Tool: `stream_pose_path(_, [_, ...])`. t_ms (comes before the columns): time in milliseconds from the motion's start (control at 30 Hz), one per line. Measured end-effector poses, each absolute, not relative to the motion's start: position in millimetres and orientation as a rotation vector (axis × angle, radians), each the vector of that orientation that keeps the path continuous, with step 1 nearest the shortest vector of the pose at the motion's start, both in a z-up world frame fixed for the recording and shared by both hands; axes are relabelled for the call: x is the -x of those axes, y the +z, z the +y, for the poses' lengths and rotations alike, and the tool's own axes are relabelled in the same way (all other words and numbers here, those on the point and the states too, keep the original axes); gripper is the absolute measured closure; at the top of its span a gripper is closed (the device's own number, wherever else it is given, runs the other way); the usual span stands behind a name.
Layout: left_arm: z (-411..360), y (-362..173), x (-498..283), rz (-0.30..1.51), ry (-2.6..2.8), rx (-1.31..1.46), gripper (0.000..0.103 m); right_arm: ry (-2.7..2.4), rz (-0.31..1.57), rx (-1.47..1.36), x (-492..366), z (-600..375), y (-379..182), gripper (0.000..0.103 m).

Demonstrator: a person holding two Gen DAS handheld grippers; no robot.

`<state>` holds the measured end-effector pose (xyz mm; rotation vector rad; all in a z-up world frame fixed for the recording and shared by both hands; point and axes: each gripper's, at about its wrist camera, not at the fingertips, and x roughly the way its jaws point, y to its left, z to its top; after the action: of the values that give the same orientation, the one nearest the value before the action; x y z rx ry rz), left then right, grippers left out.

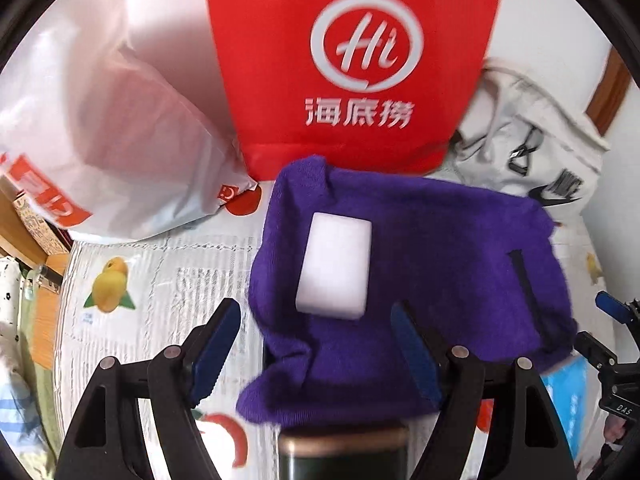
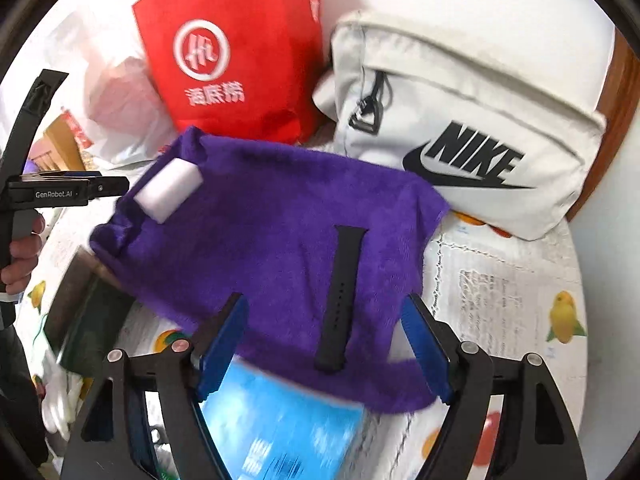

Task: Organize soft objects
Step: 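Move the left gripper to the white glove and grasp it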

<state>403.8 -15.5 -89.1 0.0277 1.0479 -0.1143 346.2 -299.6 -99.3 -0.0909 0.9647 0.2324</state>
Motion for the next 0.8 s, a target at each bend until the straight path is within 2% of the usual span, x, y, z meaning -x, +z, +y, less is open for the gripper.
stream_pose_path(367, [18, -46, -292, 0.916, -0.132, -0.027, 0.027, 0.197, 0.816, 0.012, -246, -284, -68, 0.025])
stream_pose_path(667, [43, -71, -221, 0.969, -0.201, -0.007, 0.027, 0.172, 0.836, -0.142, -174, -279, -69, 0.024])
stream_pose_path(800, [49, -91, -197, 1.009, -0.222, 0.005, 0.027, 0.156, 0.862, -0.088, -149, -262, -77, 0.024])
